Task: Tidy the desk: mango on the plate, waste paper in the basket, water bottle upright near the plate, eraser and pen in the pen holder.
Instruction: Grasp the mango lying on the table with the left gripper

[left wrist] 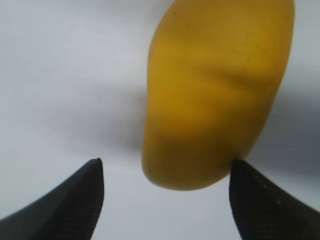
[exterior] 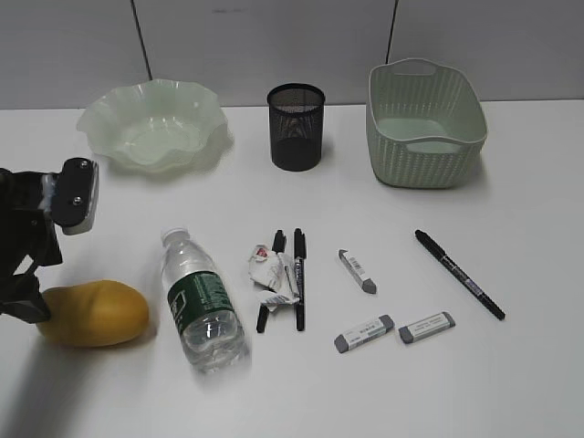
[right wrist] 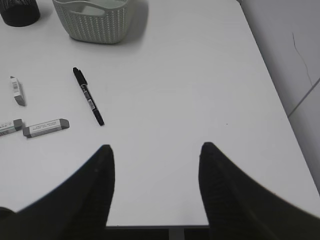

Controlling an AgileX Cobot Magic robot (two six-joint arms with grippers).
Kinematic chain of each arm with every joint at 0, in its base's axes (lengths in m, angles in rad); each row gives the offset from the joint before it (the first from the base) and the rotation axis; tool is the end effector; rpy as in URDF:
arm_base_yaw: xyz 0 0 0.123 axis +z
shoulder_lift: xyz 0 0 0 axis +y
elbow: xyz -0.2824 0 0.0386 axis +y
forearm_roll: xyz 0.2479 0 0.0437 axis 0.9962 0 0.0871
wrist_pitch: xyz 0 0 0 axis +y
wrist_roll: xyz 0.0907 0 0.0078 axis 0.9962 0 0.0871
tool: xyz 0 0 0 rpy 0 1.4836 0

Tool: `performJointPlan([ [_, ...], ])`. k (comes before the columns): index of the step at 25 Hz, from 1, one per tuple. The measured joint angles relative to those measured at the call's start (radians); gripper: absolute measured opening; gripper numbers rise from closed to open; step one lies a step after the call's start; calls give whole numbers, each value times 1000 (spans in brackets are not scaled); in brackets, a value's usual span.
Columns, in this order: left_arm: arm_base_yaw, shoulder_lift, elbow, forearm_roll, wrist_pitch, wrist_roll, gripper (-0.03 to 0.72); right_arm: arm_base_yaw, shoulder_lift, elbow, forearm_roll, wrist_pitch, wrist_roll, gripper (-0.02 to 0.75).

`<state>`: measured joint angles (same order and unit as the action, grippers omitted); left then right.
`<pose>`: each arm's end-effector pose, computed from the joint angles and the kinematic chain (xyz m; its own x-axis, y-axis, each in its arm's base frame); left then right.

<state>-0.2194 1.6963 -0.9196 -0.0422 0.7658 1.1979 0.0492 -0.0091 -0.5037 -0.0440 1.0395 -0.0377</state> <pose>0.2839 -0.0660 0.1654 -0.1774 0.9815 -0.0721 0.9784 0.1838 0.0950 -0.0057 -0.0037 0.2799 -0.4229 -0.0808 -0.9025 -0.0403 0.9967 -0.0704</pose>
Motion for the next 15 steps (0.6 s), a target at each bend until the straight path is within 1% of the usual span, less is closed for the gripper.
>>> performJointPlan([
  [3,0,13,0,-74,15,38,592,0,0,0,0,0,0,435],
  [6,-1,13,0,-133,51,104,589,0,0,0,0,0,0,435],
  [12,-2,14,1,-155,51,130,589,0,0,0,0,0,0,435],
  [15,-2,34,1,-192,42,125,589,0,0,0,0,0,0,435],
])
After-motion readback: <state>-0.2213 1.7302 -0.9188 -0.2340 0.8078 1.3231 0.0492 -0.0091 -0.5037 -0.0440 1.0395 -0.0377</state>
